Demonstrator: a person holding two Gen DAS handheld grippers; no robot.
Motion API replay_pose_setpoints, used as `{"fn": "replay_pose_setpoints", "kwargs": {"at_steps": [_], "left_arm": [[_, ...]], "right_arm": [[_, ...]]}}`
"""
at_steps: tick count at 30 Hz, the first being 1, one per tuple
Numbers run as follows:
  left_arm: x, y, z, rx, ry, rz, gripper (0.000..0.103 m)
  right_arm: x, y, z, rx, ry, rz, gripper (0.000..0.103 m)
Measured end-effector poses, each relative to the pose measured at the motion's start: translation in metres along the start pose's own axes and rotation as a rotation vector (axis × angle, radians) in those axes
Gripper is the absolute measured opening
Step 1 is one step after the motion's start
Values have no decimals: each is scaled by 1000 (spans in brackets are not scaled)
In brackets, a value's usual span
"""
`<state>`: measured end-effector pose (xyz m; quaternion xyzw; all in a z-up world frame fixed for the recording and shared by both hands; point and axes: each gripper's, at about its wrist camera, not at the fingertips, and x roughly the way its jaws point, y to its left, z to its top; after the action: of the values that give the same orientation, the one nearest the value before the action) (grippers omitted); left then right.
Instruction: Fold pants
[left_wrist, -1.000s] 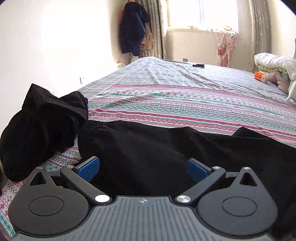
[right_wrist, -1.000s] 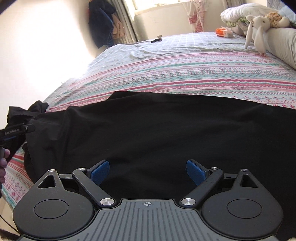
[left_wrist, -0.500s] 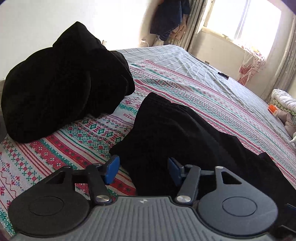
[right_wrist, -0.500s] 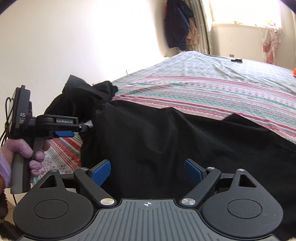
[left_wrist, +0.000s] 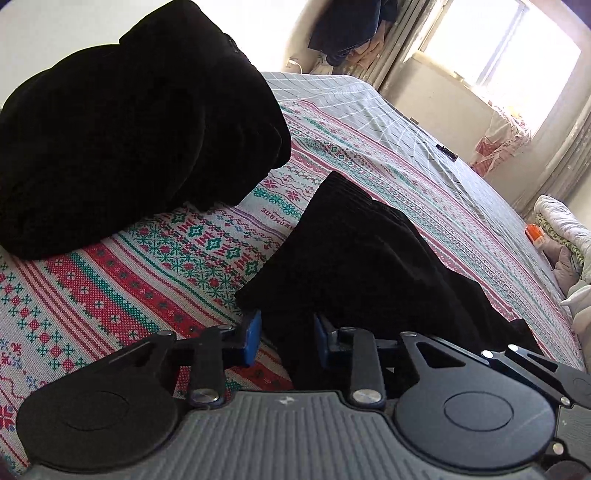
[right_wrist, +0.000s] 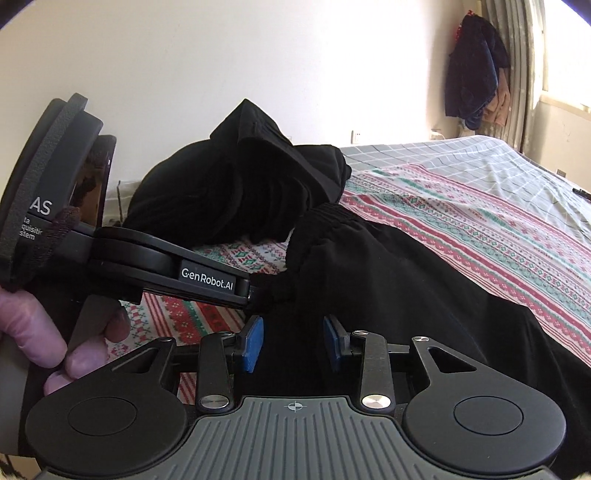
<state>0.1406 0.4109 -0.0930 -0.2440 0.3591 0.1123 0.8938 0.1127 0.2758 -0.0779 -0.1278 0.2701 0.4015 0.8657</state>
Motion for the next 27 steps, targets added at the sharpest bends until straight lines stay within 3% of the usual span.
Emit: {"fn": "replay_pose_setpoints", "kwargs": {"at_steps": [10, 13, 14, 16, 19, 21, 27], "left_arm": [[-7, 11, 4, -79, 4, -12, 59], [-11, 15, 7, -92, -24, -30, 59], [-13, 15, 7, -95, -35, -37, 59], [-18, 17, 8, -105, -58, -53, 59], [-23, 20, 9, -141, -85, -85, 62], [-25, 25, 10, -193, -103, -111, 84], [-23, 40, 9, -384, -112, -266, 97]], "right_arm": [[53, -3, 0, -101, 80, -113, 40], [56, -10, 1, -63, 70, -138, 35], [57, -12, 1, -52, 67, -152, 24], [60, -16, 3, -49, 68, -174, 16], [53, -25, 11, 20, 60, -135, 3], [43, -34, 18, 94, 41, -99, 2], [4, -81, 38, 414, -39, 152, 2]]}}
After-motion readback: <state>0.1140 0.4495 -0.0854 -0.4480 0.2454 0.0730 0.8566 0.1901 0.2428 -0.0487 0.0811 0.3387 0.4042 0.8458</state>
